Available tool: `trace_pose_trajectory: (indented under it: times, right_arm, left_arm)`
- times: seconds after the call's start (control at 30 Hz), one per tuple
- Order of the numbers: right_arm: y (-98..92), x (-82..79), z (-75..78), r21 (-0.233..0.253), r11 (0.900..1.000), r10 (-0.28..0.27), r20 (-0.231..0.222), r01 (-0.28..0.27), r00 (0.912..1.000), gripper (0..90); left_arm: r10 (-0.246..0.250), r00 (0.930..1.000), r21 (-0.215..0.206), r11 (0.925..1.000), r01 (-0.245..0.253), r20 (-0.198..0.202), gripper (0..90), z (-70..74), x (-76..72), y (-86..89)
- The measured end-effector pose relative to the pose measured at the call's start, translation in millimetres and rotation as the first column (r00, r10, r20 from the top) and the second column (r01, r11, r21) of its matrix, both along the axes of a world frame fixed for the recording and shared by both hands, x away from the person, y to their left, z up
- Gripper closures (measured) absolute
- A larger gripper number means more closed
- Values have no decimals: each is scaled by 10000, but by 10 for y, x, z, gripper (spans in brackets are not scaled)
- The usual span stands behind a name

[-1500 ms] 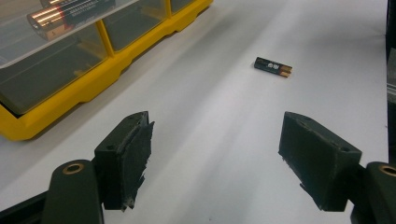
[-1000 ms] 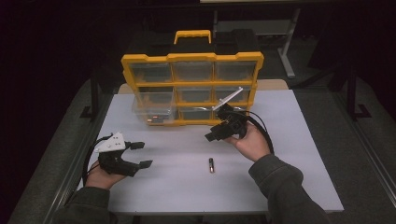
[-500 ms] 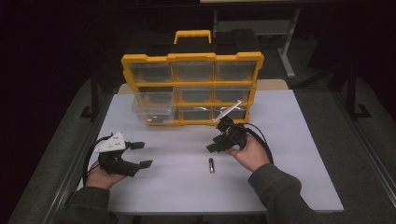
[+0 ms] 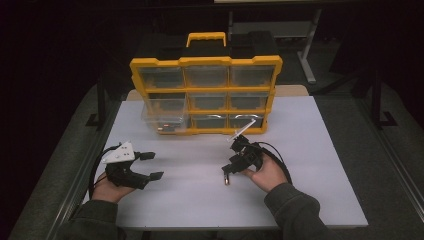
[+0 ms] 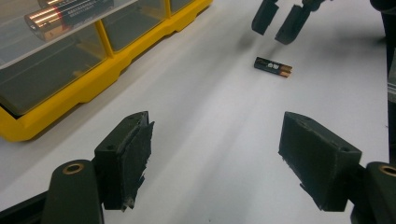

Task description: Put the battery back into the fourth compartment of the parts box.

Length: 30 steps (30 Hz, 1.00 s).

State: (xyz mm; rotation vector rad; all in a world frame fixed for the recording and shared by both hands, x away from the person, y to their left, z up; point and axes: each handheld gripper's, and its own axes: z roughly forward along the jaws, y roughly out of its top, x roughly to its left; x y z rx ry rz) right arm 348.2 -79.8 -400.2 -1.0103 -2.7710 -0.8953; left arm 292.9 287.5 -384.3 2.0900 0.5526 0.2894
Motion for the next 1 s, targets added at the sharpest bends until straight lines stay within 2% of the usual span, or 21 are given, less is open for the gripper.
trace_pose_trajectory:
  times: [0.3,0.6,0.87,1.0]
  right_arm:
    - [53,-55,-178,-294,9996,21,-327,-31,9995,470]
    - [114,-79,-266,-549,9985,-12,-493,-15,9988,482]
    - [137,-113,-269,-837,9965,-81,-164,67,9998,589]
    - [146,-133,-270,-961,9953,-93,31,95,10000,607]
  left_arm:
    - [6,10000,17,10000,-6,-50,248,-4,-2,-3]
    - [-39,10000,77,10000,40,-20,248,-2,1,0]
    - [0,10000,46,10000,0,-36,248,-2,-2,0]
    - [-2,10000,51,10000,2,-32,248,-2,-1,0]
